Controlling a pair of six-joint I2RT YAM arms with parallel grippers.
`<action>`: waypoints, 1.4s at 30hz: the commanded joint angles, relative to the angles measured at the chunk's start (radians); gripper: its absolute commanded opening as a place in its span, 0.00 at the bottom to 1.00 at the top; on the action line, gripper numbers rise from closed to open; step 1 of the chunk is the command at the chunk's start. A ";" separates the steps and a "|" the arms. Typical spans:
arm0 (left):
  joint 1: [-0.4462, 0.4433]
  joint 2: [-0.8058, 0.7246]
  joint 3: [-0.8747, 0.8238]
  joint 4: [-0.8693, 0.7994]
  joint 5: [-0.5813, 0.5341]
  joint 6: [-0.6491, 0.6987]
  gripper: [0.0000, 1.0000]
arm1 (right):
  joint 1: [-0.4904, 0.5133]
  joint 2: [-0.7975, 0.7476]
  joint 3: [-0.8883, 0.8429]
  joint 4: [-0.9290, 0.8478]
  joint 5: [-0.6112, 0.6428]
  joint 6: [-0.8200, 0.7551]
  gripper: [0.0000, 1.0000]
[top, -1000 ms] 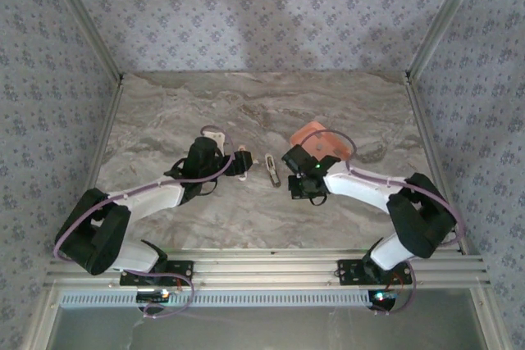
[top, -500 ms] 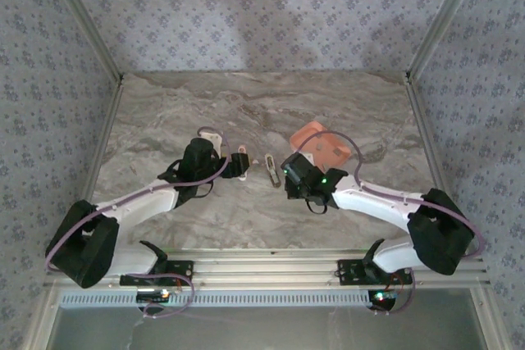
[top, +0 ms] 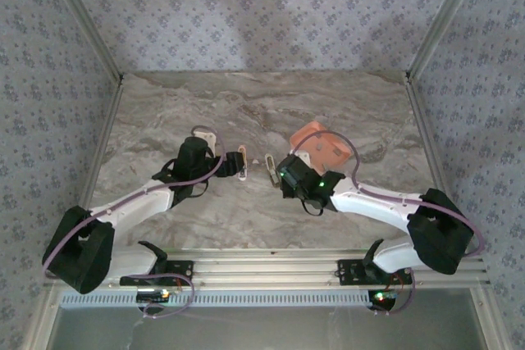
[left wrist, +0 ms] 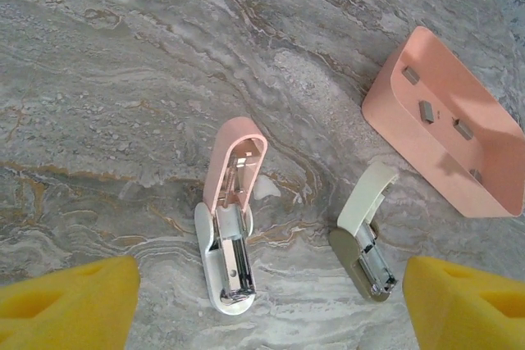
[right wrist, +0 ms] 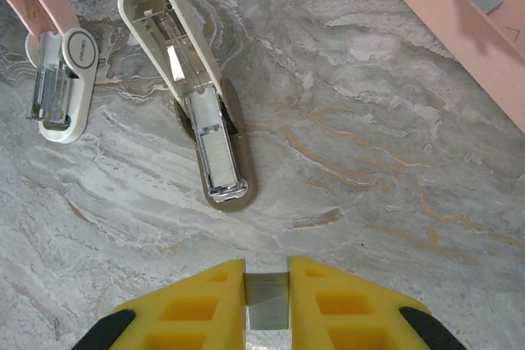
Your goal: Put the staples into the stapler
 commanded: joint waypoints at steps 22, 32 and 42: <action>0.122 -0.133 -0.091 -0.010 0.001 0.001 0.91 | 0.079 0.102 0.154 0.031 0.088 0.001 0.18; 0.221 -0.190 -0.167 -0.007 0.009 -0.018 0.92 | 0.133 0.220 0.293 0.034 0.116 -0.032 0.18; 0.234 -0.232 -0.254 0.101 -0.008 0.014 0.93 | 0.145 0.341 0.386 0.090 0.150 -0.031 0.18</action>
